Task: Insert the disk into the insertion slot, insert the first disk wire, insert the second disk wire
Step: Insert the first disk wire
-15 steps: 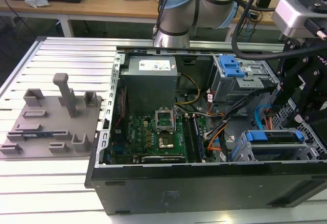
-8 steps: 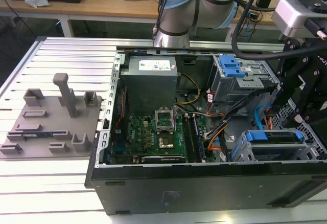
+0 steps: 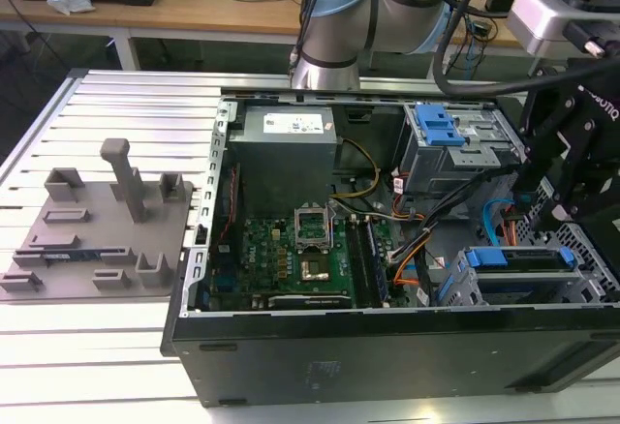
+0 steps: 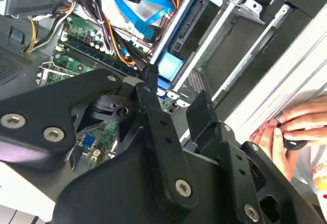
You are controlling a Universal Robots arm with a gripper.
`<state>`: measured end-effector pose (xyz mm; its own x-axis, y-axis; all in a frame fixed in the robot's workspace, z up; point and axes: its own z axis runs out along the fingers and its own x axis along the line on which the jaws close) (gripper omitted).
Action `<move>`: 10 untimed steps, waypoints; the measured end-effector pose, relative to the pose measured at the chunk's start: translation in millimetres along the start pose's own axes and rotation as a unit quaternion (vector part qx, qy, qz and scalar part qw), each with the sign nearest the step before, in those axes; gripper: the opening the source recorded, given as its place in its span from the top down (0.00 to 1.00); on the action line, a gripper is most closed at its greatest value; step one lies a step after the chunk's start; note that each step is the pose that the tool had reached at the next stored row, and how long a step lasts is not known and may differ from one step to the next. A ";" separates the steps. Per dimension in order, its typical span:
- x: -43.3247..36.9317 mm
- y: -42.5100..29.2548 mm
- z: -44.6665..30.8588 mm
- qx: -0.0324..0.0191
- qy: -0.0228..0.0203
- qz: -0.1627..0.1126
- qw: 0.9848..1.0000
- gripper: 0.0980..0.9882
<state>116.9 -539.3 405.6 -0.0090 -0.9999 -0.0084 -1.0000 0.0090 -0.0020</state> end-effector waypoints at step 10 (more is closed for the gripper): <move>-43.7 0.4 0.1 0.001 0.067 0.000 0.998 0.55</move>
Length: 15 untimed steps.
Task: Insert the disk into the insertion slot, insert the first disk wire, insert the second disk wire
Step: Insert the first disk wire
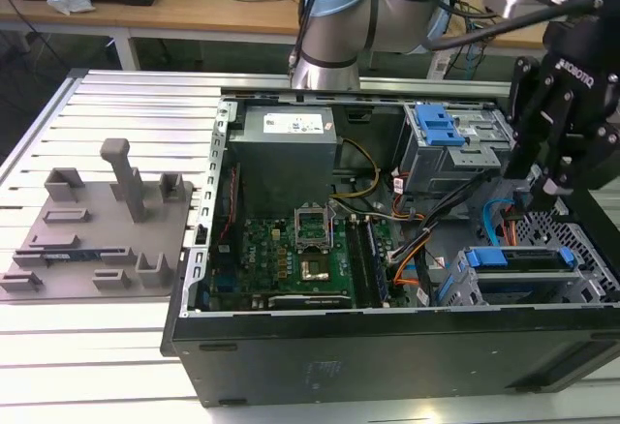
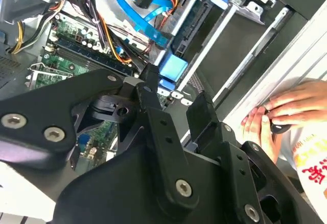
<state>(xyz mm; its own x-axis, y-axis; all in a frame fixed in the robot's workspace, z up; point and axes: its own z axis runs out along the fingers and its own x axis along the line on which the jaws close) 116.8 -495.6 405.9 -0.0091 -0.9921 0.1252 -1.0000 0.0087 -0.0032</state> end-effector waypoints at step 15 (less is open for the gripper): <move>-37.5 -20.5 0.3 -0.005 0.014 0.038 0.999 0.55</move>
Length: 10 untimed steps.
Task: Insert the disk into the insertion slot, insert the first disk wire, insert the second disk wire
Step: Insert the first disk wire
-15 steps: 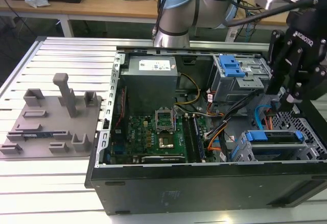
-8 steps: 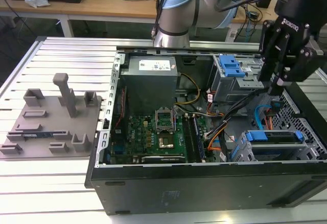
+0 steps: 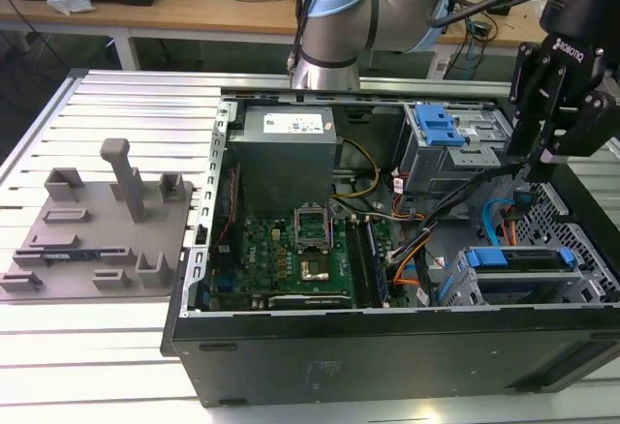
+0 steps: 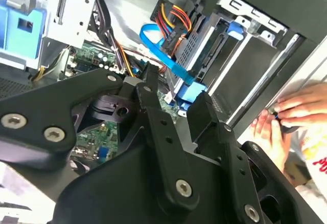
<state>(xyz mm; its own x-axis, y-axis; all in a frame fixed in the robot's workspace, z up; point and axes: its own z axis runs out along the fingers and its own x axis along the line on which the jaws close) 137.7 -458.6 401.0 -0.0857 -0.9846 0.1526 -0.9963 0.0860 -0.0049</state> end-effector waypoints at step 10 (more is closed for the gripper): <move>-14.3 -13.9 4.6 0.004 0.056 0.004 0.998 0.55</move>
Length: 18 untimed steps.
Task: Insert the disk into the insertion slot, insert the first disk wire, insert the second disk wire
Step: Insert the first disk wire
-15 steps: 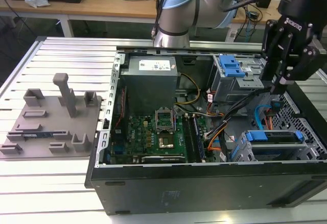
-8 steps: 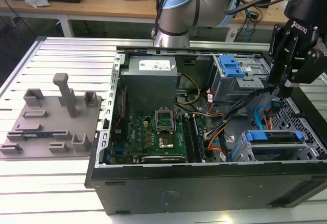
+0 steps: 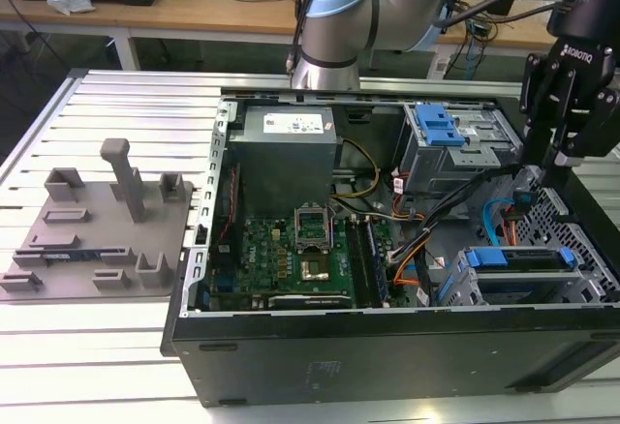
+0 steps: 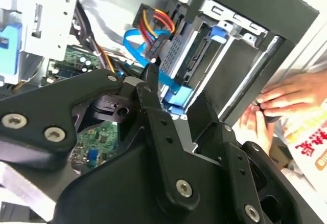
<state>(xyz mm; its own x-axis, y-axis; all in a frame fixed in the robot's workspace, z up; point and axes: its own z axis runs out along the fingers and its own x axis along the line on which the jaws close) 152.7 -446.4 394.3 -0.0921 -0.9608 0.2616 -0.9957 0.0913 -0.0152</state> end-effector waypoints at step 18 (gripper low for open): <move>-18.6 -7.9 10.5 -0.003 0.036 0.031 0.999 0.65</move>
<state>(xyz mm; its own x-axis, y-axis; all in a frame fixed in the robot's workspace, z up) 162.2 -432.0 379.4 -0.1529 -0.9319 0.3290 -0.9880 0.1521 -0.0283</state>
